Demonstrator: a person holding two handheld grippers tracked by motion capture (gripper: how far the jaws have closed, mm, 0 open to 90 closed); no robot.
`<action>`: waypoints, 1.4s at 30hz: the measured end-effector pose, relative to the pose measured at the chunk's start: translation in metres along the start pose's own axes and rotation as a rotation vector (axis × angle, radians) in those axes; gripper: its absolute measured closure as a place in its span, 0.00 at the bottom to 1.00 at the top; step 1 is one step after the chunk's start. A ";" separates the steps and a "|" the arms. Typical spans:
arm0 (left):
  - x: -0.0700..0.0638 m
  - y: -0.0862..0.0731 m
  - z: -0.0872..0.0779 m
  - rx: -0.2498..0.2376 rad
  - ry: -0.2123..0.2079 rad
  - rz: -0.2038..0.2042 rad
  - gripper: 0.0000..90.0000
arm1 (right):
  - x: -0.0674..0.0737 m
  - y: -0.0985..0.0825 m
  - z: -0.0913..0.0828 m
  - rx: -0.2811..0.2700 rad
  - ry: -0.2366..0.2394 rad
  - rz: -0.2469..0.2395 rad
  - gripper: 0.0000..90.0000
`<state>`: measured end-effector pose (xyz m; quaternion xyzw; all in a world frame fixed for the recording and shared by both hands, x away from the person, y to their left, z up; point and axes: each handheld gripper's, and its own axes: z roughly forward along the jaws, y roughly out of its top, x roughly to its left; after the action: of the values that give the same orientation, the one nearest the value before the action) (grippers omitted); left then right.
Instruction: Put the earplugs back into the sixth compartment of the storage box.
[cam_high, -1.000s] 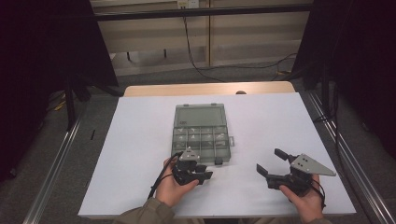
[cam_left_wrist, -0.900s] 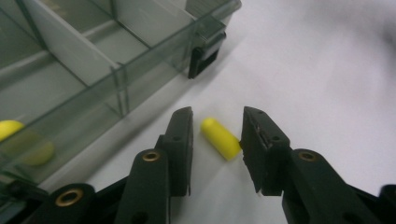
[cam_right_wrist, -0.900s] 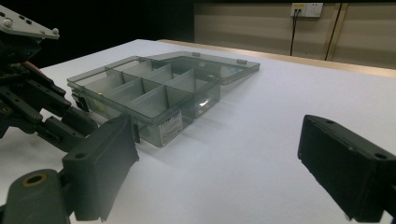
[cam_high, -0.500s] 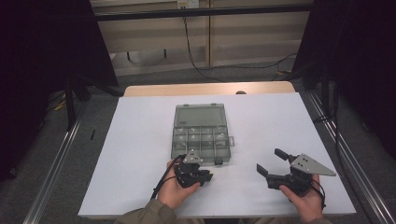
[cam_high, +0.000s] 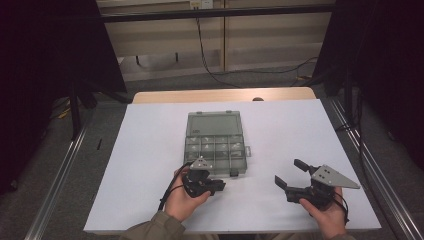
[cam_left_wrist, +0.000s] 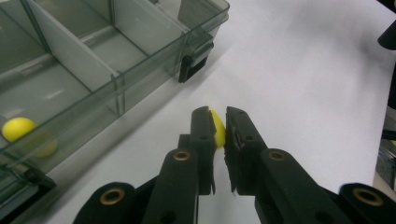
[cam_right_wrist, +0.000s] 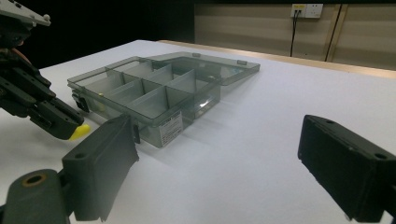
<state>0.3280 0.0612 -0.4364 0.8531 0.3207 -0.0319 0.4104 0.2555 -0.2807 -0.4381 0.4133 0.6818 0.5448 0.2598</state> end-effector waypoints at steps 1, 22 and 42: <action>0.000 0.001 -0.002 0.000 -0.002 -0.002 0.92 | 0.000 0.000 0.000 0.001 0.000 0.000 0.12; 0.011 0.019 -0.024 -0.058 0.009 -0.022 0.94 | 0.000 0.000 0.000 0.003 -0.002 -0.001 0.12; 0.026 0.022 -0.030 -0.087 0.040 -0.051 0.94 | -0.001 0.000 0.000 -0.001 -0.003 -0.001 0.12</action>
<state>0.3551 0.0859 -0.4097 0.8265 0.3515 -0.0111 0.4395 0.2560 -0.2813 -0.4384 0.4138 0.6814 0.5442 0.2613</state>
